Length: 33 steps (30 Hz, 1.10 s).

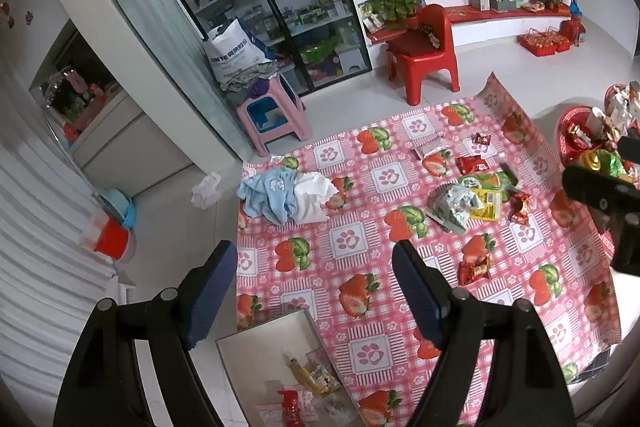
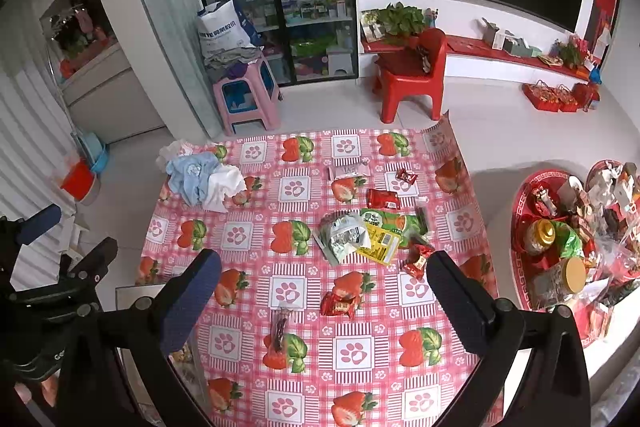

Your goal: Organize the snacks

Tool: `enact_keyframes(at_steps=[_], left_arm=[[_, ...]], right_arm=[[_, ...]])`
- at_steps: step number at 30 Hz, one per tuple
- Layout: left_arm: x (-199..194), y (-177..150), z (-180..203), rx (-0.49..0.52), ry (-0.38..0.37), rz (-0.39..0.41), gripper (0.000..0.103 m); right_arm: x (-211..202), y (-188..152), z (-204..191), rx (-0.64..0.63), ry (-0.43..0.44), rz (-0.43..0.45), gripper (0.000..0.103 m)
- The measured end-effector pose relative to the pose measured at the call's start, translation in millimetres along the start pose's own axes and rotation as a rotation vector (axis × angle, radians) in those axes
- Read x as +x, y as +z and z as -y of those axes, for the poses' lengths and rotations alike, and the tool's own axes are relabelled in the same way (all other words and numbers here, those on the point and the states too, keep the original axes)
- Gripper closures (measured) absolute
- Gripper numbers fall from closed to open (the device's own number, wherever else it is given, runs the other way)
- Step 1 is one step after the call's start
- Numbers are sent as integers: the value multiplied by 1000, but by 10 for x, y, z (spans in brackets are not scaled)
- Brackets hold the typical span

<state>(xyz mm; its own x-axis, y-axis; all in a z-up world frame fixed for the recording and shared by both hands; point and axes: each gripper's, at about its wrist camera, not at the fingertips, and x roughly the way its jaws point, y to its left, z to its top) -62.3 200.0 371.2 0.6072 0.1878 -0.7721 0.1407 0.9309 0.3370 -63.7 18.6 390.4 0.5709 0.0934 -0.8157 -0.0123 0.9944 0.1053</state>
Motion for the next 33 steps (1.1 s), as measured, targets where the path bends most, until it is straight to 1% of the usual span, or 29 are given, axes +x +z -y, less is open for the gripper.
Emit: enact_keyframes(at_steps=[4,6,7,9,11,14,15,17,18,19,23,25,26,30,33], left_arm=[[33,-10,9,3,-3,-6,21],[91,-32,11,2,-28,-21,21],[148,-60,16,1,-47,-37,21],[290,-142,46,8,-52,-73,20],[516,-314,116,22,-61,-139,20],[867,-607,227,22,-117,-270,20],[1010,-741,288,19,-144,-323,20],[1254,-993,436,27,-176,-417,20],[1323,-1075,505,29,-189,-445,20],[1416,-1173,588,30,-206,-474,20],[1742,-1370,849,11,-259,-559,20],[1894,-1379,958,5,-248,-583,20],[1998,-1375,1045,5,-240,-594,20],[2279,-1342,1265,3,-253,-615,20],[2496,-1362,1445,11,-239,-637,20]], right_arm=[[55,7,23,7,1,-15,0],[92,1,41,11,2,-24,0],[126,-13,62,18,7,-33,0],[235,-54,128,42,22,-63,0],[379,-126,213,68,27,-104,0],[727,-380,383,109,15,-214,0],[895,-525,457,128,6,-273,0],[1142,-770,576,167,2,-363,0],[1294,-949,647,191,3,-422,0],[1385,-1087,705,211,3,-464,0],[1659,-1581,937,264,-18,-596,0],[1744,-1739,994,256,-36,-642,0],[1772,-1804,1007,246,-42,-661,0],[1925,-2023,1058,202,-63,-734,0],[1991,-2123,1091,181,-68,-769,0]])
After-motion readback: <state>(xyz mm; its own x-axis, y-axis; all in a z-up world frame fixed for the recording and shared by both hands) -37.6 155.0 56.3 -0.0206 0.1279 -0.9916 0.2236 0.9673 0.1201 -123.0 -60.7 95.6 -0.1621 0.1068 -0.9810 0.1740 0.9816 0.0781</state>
